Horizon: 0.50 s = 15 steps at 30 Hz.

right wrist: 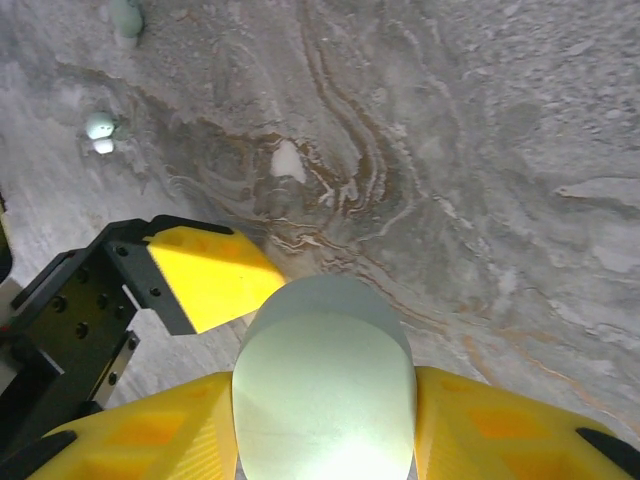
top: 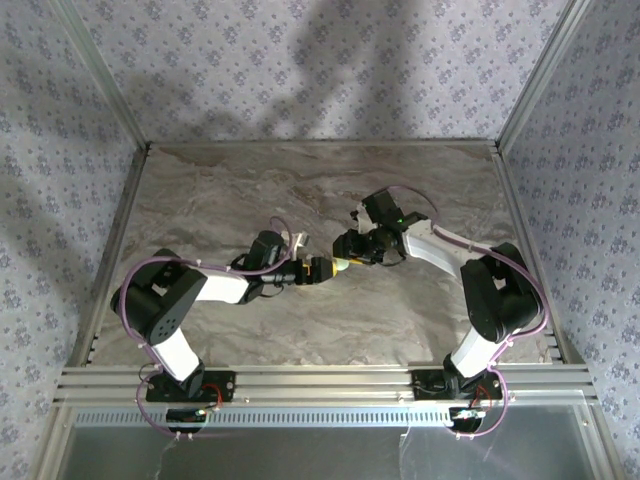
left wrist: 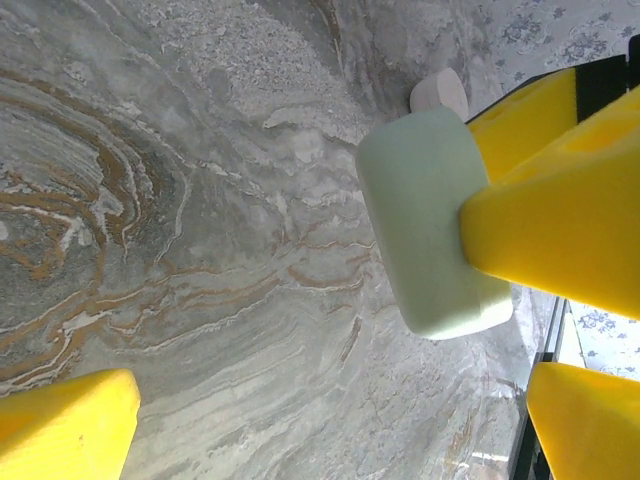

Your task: Insert the wireless bluetooth earbuds into the charging case

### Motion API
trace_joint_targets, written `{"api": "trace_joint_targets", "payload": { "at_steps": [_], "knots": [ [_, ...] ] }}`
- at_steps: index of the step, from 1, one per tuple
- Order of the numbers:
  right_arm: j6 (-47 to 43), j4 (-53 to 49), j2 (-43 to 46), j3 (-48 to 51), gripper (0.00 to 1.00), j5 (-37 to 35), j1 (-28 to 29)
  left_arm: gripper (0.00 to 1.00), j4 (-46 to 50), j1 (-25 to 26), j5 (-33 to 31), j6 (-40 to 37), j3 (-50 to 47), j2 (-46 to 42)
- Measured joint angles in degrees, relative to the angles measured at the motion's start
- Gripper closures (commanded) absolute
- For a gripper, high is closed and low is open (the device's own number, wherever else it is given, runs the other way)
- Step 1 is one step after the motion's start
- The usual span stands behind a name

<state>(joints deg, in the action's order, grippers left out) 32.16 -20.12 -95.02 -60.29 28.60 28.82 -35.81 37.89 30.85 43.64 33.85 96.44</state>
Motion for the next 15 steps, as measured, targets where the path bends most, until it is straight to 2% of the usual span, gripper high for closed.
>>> {"api": "trace_joint_targets", "payload": {
  "at_steps": [6, 12, 15],
  "knots": [
    [1.18, 1.11, 0.72, 1.33, 0.54, 1.55, 0.22, 0.04, -0.02, -1.07, -0.02, 0.17, 0.09, 0.07],
    [1.77, 1.27, 2.84, 2.4, 0.54, 2.4, 0.22, 0.18, -0.5, -3.3, 0.04, 1.42, -0.9, 0.02],
    [2.16, 2.16, 2.91, 2.56, 0.54, 2.82, 0.22, 0.19, -0.92, -3.39, 0.22, 1.88, -1.14, 0.02]
  ]
}}
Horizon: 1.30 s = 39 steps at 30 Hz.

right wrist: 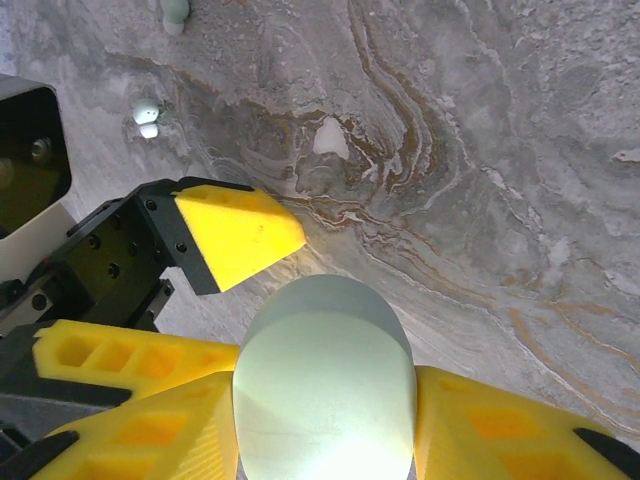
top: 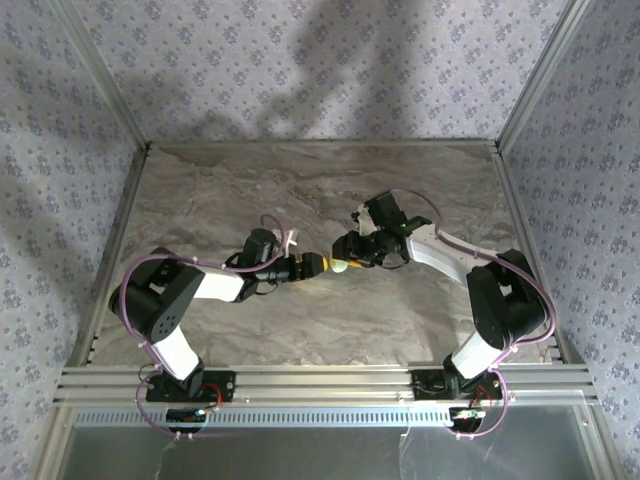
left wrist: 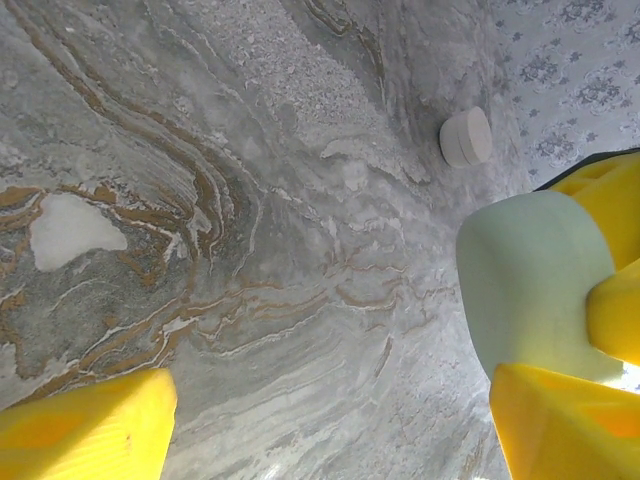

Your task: Insert the wireless bluetooth earbuds into the charging case

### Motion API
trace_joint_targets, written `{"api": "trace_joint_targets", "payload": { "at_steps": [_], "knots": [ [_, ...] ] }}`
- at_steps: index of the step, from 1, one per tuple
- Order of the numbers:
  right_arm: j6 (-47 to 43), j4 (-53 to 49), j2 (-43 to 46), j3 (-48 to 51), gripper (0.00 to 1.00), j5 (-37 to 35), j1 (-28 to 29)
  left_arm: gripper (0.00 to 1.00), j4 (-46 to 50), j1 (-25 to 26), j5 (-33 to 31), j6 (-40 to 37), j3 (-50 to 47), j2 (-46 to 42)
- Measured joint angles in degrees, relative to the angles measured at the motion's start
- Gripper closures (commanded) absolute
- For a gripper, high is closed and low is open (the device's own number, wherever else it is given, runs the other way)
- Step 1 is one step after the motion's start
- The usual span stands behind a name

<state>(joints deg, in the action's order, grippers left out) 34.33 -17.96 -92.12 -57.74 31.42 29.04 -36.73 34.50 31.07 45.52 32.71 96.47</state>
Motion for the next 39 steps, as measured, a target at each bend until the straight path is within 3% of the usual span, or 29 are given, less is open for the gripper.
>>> {"api": "trace_joint_targets", "payload": {
  "at_steps": [29, 39],
  "knots": [
    [3.26, 3.28, -2.03, 0.81, 0.56, 0.9, 1.66, 0.39, -4.35, -0.02, 3.76, 1.7, -0.9, -0.02],
    [4.74, 3.43, -1.73, 0.98, 0.57, 0.96, 1.64, 0.4, -3.26, -0.37, 3.58, 1.49, -0.87, -0.02]
  ]
}}
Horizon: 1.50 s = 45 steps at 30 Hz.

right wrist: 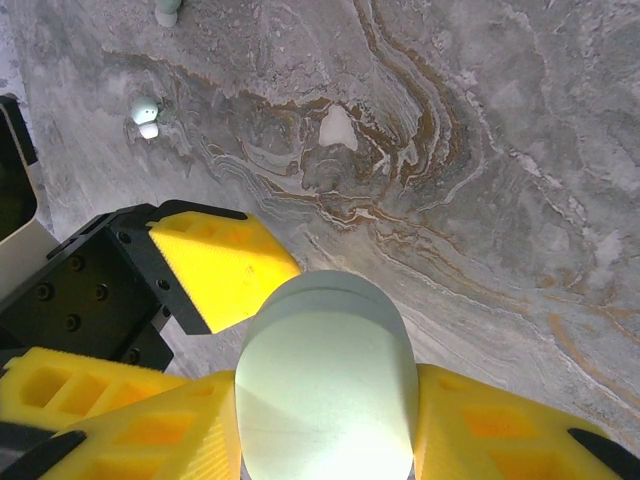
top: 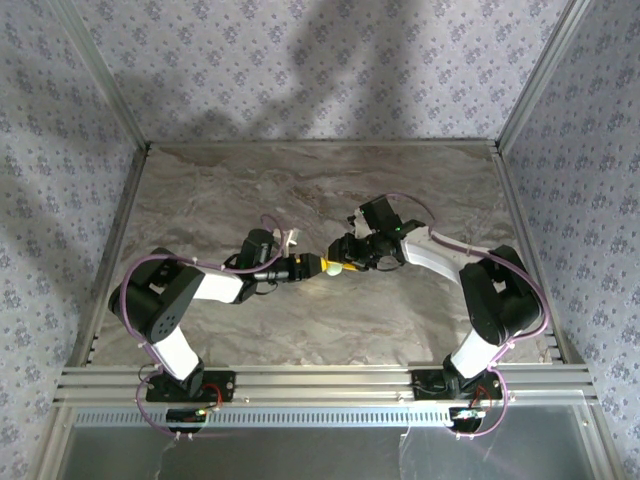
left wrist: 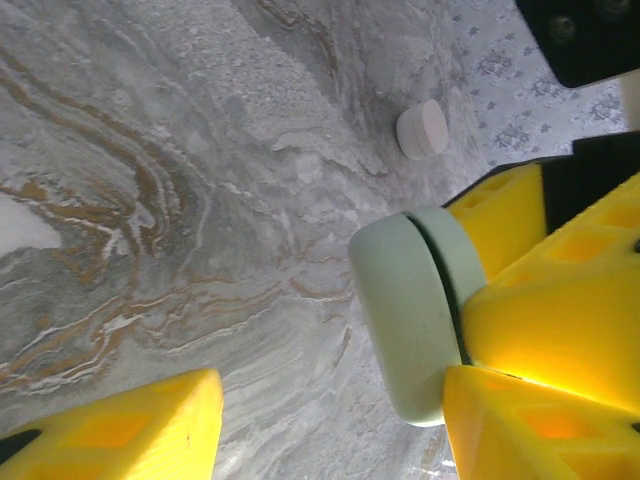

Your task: Insert the wireless bluetooth earbuds into the charging case

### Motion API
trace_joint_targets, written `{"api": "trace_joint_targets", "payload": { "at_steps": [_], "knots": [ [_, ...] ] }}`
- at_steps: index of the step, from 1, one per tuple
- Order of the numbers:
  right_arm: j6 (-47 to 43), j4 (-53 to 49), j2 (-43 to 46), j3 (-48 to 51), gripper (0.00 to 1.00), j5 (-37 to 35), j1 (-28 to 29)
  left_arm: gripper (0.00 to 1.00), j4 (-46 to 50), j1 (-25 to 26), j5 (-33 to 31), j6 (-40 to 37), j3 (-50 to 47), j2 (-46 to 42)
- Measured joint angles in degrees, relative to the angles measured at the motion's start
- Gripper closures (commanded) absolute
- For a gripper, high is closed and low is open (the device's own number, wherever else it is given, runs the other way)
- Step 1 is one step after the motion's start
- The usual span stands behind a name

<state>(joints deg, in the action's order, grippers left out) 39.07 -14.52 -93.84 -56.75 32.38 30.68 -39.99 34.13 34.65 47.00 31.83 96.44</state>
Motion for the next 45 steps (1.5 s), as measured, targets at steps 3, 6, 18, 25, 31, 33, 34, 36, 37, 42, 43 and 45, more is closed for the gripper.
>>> {"api": "trace_joint_targets", "payload": {
  "at_steps": [3, 6, 18, 25, 31, 33, 34, 36, 37, 42, 43, 45],
  "knots": [
    [0.2, -0.02, 0.92, 0.11, 0.57, -0.02, -0.15, 0.4, 1.6, -0.2, -0.68, -0.22, 0.02, 0.0],
    [0.42, 0.0, 1.9, 0.15, 0.57, 0.07, -0.15, 0.4, 2.86, -0.42, -1.36, -0.44, 0.07, 0.11],
    [0.42, 1.09, 2.69, 1.77, 0.58, 2.4, -1.49, 0.5, 4.33, -3.15, -2.58, -0.7, 0.07, -0.74],
    [0.61, 4.0, 0.0, 1.88, 0.58, 4.02, -1.55, 0.94, 3.23, -4.13, -2.14, -1.25, -1.14, -4.76],
    [1.88, 7.48, -4.72, 1.86, 0.58, 5.95, -1.49, 1.0, 1.29, -4.13, -0.74, -0.98, -1.49, -4.79],
    [2.36, 8.41, -6.01, 1.84, 0.58, 6.51, -1.31, 1.0, 0.72, -4.13, -0.48, -0.83, -1.51, -4.59],
    [2.56, 8.85, -6.67, 1.79, 0.58, 6.8, -1.2, 1.0, 0.39, -4.13, -0.35, -0.81, -1.51, -4.28],
    [3.06, 9.46, -7.74, 1.36, 0.58, 7.43, -1.01, 1.0, 0.28, -4.13, -0.17, -0.59, -1.51, -3.34],
    [3.26, 9.97, -8.31, 1.05, 0.57, 7.67, -0.9, 1.0, 0.33, -4.13, -0.11, -0.42, -1.51, -2.8],
    [4.81, 12.66, -9.73, 0.22, 0.57, 9.2, -0.63, 1.0, 0.81, -4.13, -0.15, -0.22, -1.46, -0.68],
    [5.16, 13.27, -9.86, 0.17, 0.57, 9.49, -0.63, 1.0, 0.83, -4.11, -0.15, -0.11, -1.4, -0.24],
    [5.66, 14.21, -10.27, 0.0, 0.57, 9.86, -0.52, 1.0, 0.87, -4.0, -0.15, 0.24, -1.07, 0.79]
  ]
}}
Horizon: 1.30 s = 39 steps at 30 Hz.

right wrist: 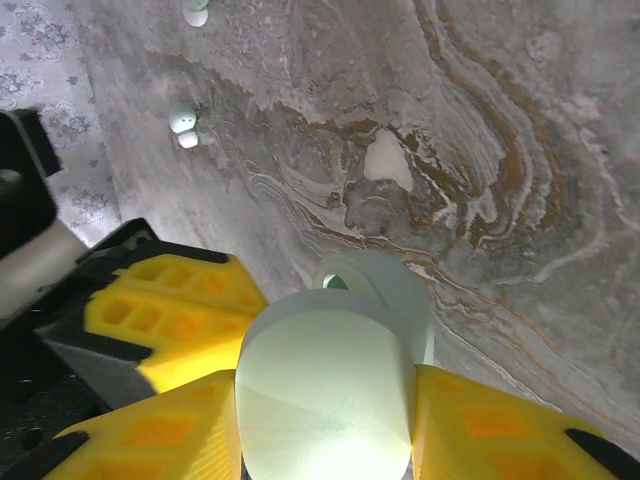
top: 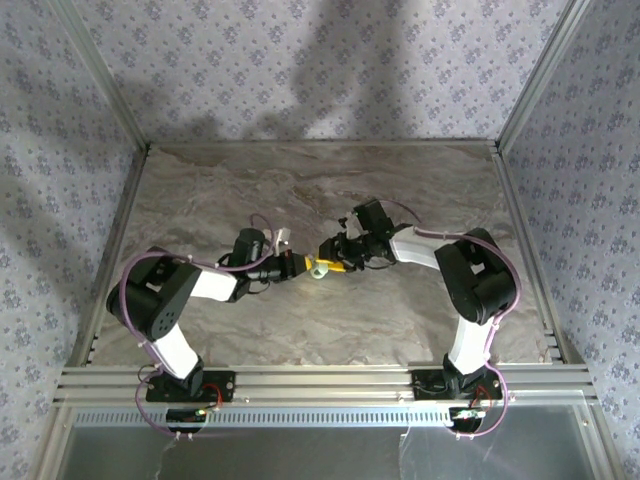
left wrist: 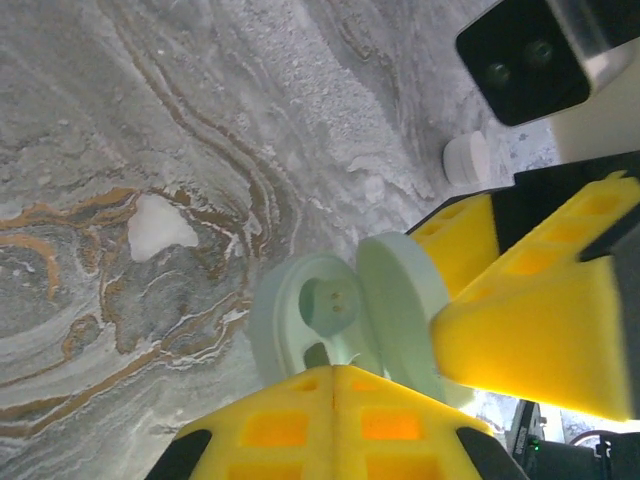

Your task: Insert the wireless bluetooth earbuds into the charging case

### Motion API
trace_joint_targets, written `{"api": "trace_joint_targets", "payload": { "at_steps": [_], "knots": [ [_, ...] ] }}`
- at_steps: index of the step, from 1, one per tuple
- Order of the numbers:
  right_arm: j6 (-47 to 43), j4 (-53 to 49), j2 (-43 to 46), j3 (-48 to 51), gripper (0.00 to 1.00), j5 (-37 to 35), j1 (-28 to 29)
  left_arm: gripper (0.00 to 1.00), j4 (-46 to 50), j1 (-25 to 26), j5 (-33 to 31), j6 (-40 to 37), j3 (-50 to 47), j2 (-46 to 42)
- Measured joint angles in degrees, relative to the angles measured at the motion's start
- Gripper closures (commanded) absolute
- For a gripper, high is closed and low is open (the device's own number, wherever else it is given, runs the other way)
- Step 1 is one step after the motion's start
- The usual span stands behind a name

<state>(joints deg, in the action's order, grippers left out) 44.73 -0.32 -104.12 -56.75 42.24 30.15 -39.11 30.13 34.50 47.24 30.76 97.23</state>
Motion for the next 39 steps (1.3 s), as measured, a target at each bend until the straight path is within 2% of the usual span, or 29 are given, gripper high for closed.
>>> {"api": "trace_joint_targets", "payload": {
  "at_steps": [6, 9, 14, 23, 39],
  "knots": [
    [1.46, 2.23, -2.12, -0.2, 0.56, 0.55, 0.72, 1.0, 0.13, 0.96, 0.2, 0.52, 1.53, 2.21],
    [2.23, 2.71, -3.1, -0.52, 0.51, 0.68, 1.03, 1.0, 1.22, 0.98, 0.0, 0.68, 1.77, 2.32],
    [2.91, 2.64, -3.87, -0.83, 0.36, 0.37, 1.27, 1.0, 1.81, 0.87, -0.31, 0.68, 1.88, 2.34],
    [2.84, 1.84, -3.54, -0.81, 0.25, -1.75, 0.81, 0.94, 2.93, 0.79, 0.11, 0.61, 4.13, 3.93],
    [-0.83, -5.49, 3.74, 0.0, 0.22, -6.8, 0.61, 0.83, 4.87, 3.02, 0.5, -1.77, 5.2, 3.58]
  ]
}}
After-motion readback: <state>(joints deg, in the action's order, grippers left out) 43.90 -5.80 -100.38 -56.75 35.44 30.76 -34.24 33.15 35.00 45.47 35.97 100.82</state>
